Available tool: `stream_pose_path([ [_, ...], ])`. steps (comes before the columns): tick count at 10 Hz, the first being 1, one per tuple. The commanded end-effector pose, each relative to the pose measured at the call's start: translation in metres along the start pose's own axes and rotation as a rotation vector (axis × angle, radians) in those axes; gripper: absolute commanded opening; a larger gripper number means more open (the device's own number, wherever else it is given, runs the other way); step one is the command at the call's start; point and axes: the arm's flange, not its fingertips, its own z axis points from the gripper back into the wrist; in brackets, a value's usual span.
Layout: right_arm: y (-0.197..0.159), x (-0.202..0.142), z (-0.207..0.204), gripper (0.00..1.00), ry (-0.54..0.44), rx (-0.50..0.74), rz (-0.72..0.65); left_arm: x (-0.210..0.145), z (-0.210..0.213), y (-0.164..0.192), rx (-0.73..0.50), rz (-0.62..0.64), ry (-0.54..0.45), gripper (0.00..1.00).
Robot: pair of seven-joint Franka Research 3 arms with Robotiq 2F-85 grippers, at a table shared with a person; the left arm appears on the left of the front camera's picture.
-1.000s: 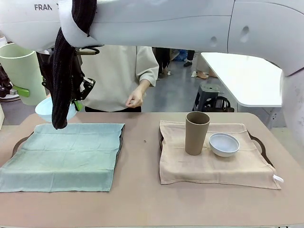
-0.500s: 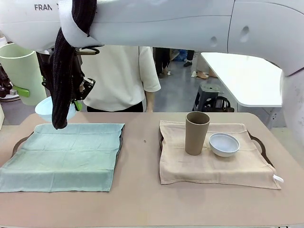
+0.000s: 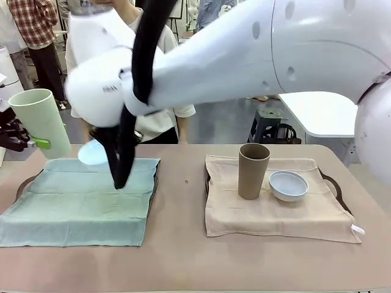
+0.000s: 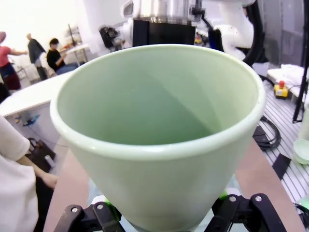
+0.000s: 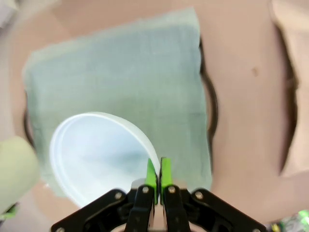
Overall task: Set up a tray with a mat and arrange the tableware.
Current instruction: Place the Picnic Bowl and Reusable plastic cup back onto the Handle tray in front of the human's position.
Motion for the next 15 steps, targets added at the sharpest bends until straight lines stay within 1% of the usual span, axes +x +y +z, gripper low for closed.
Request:
stream_pose_path([
  [1, -0.016, -0.009, -0.019, 0.04, 0.044, 0.018, -0.015, -0.010, 0.013, 0.012, 0.019, -0.002, -0.062, 0.82],
  [2, -0.019, -0.009, -0.031, 0.04, 0.061, 0.021, -0.014, -0.023, 0.014, 0.012, 0.027, 0.015, -0.061, 0.82],
  [3, -0.021, -0.009, -0.038, 0.04, 0.073, 0.033, -0.012, -0.034, 0.014, 0.015, 0.037, 0.035, -0.039, 0.82],
  [4, -0.021, -0.013, -0.037, 0.04, 0.097, 0.024, -0.006, -0.038, 0.012, 0.012, 0.039, 0.038, 0.025, 0.82],
  [5, -0.014, -0.002, -0.040, 0.04, 0.049, -0.008, -0.007, -0.034, 0.010, 0.010, 0.020, 0.044, -0.031, 0.82],
  [8, -0.014, -0.002, -0.040, 0.04, 0.049, -0.008, -0.007, -0.034, 0.010, 0.010, 0.020, 0.044, -0.031, 0.82],
  [9, -0.014, -0.003, -0.039, 0.04, 0.063, -0.001, -0.008, -0.041, 0.010, 0.011, 0.023, 0.053, -0.018, 0.82],
  [10, -0.021, 0.001, -0.051, 0.04, 0.070, 0.034, 0.011, -0.054, 0.008, 0.011, 0.016, 0.019, 0.002, 0.82],
  [11, -0.024, 0.004, -0.062, 0.04, 0.069, 0.052, 0.013, -0.067, 0.007, 0.014, -0.018, -0.014, 0.014, 0.82],
  [13, -0.024, 0.008, -0.080, 0.04, 0.078, 0.079, 0.034, -0.092, -0.001, 0.021, -0.033, -0.038, 0.016, 0.82],
  [15, -0.023, 0.008, -0.095, 0.04, 0.070, 0.094, 0.045, -0.107, -0.009, 0.024, -0.032, -0.055, 0.040, 0.82],
])
